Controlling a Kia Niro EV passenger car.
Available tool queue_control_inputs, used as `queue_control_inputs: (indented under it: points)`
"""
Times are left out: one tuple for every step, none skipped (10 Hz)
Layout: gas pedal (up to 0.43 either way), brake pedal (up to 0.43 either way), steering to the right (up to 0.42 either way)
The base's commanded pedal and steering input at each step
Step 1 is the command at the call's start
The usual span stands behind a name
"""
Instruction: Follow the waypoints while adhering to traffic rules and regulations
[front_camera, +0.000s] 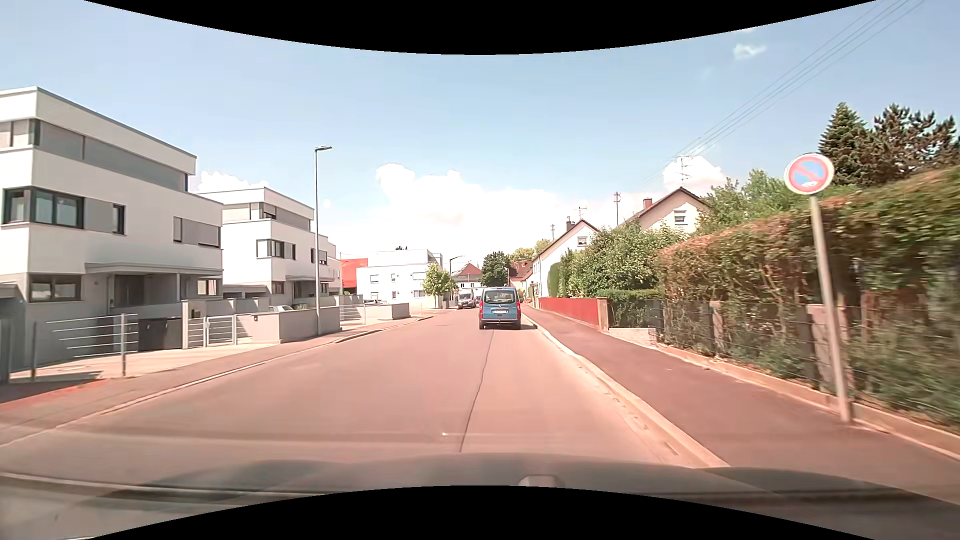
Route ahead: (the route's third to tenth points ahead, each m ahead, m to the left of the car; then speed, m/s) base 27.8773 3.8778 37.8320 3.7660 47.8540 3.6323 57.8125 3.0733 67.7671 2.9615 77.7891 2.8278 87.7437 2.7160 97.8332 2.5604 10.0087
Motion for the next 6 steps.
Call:
queue_control_inputs:
  points:
    - [0.15,0.0,-0.003]
    - [0.15,0.0,-0.003]
    - [0.15,0.0,-0.003]
    - [0.15,0.0,-0.002]
    - [0.138,0.0,-0.003]
    - [0.13,0.0,-0.002]
